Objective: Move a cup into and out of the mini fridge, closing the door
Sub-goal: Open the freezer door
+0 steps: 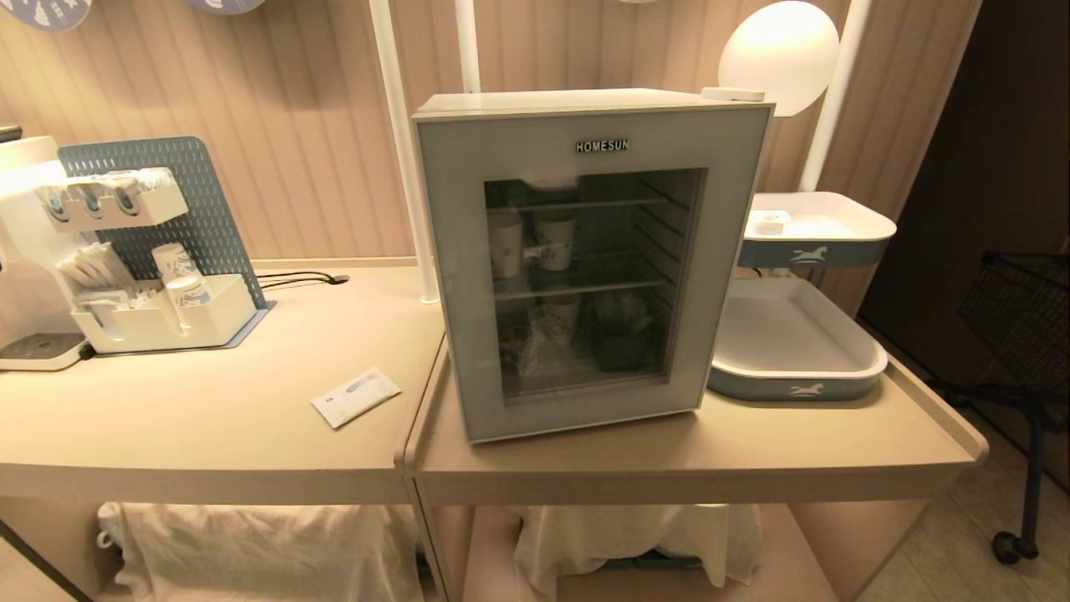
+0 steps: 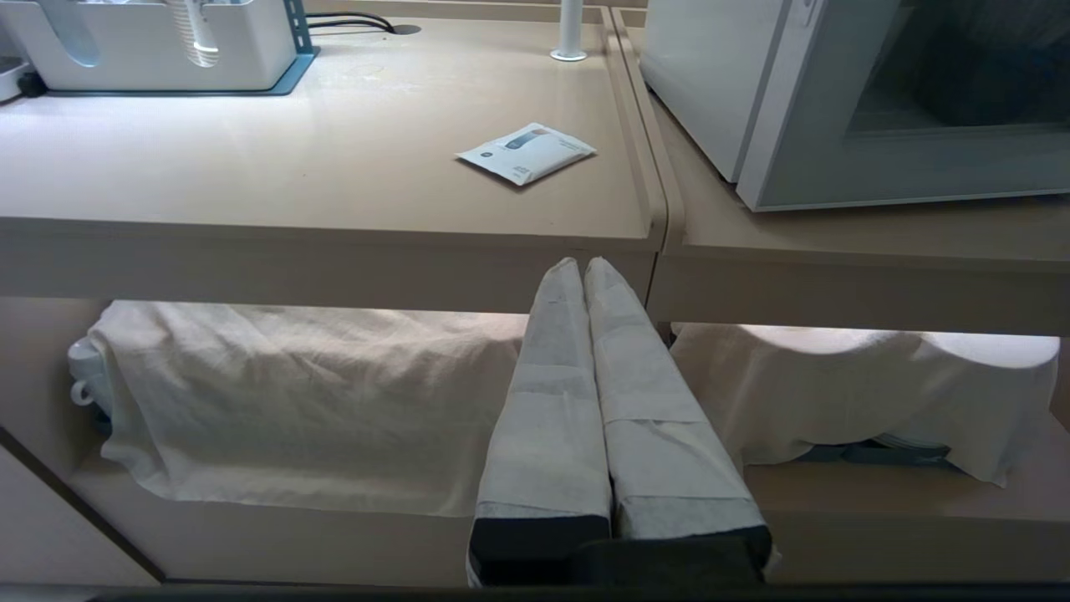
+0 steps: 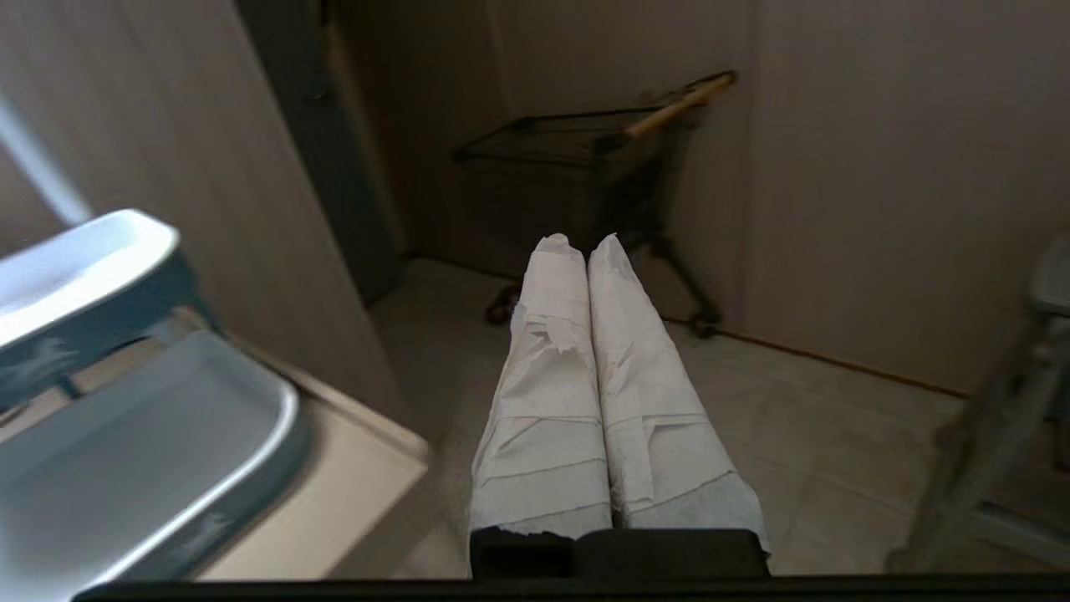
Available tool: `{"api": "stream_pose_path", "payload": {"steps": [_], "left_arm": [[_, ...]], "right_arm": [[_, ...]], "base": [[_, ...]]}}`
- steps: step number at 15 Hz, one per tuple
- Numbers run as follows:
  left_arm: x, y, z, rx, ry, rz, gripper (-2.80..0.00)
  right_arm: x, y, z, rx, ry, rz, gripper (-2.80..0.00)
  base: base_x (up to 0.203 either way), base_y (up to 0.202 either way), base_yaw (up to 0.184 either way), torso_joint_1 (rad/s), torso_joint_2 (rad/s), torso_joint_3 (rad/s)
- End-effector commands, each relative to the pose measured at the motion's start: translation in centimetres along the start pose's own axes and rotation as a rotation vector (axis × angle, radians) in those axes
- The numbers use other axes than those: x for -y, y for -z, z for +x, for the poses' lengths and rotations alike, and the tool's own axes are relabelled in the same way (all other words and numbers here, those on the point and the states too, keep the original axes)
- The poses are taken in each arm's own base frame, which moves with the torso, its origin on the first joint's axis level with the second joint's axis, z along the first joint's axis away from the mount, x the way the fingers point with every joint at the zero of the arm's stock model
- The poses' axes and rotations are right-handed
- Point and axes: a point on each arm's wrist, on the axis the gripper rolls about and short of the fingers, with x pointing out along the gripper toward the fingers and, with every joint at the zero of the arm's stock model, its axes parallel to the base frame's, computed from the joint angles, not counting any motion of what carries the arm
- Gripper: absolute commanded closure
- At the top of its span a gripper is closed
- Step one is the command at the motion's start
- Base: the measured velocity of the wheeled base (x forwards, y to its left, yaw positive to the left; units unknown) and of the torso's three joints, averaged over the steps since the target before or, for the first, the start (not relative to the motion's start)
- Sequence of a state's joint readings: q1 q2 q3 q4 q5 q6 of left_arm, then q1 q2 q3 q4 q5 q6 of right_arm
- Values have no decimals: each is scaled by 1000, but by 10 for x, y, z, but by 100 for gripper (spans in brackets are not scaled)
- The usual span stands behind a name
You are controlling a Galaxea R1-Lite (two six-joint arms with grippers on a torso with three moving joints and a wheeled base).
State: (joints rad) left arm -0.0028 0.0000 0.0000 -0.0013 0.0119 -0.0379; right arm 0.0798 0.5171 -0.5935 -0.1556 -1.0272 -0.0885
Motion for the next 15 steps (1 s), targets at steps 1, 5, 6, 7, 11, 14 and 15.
{"api": "stream_pose_path", "payload": {"steps": [1,5,6,7,11,14,15], "left_arm": [[0,0,0,-3,0,0,0],[0,0,0,-3,0,0,0],[0,0,0,-3,0,0,0],[0,0,0,-3,0,0,0],[0,0,0,-3,1,0,0],[0,0,0,-3,1,0,0],[0,0,0,-3,1,0,0]], "right_arm": [[45,31,-33,83,19,87,0],[53,96,-49,190,-314,88,0],[42,118,-46,181,-467,34,0],[34,136,-45,161,-654,-15,0],[26,179,-50,-172,-966,-91,0],[26,179,-50,-178,-957,-65,0],[26,178,-50,-176,-958,-64,0]], "base": [[0,0,0,0,0,0],[0,0,0,0,0,0],[0,0,0,0,0,0],[0,0,0,0,0,0],[0,0,0,0,0,0],[0,0,0,0,0,0],[0,0,0,0,0,0]]}}
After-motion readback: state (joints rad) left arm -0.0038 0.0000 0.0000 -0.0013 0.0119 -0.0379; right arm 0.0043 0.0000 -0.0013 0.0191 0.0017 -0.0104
